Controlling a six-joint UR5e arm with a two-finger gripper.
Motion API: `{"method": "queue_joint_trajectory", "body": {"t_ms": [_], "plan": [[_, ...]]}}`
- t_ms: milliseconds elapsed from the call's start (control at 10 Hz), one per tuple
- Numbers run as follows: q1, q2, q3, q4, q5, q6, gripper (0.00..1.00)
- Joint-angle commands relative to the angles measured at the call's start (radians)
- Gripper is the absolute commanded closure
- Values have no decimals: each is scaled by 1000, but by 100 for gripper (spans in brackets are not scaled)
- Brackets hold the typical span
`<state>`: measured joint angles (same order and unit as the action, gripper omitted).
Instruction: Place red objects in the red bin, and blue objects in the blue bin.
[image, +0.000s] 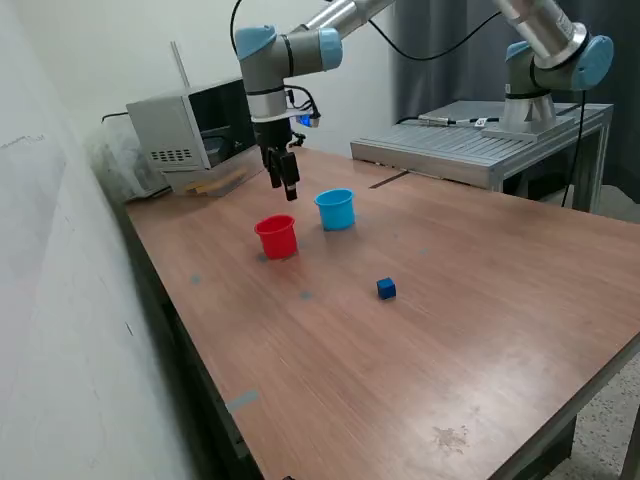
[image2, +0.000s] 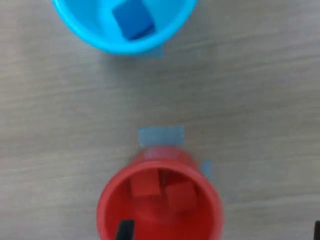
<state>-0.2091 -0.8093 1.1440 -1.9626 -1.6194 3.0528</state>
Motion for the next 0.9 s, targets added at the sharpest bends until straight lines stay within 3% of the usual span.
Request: {"method": "queue_joint_trajectory", "body": {"t_ms": [0,200,400,600,700,800], "plan": [[57,-133,48,89,3,12,0],[105,-281,143,177,6,14,0],[106,-410,192,203,6,14,0],[106,-505,287,310,9,14,0],[114,-539,366,304,22,17,0],[125,-565,431,263,85,52,0]]}}
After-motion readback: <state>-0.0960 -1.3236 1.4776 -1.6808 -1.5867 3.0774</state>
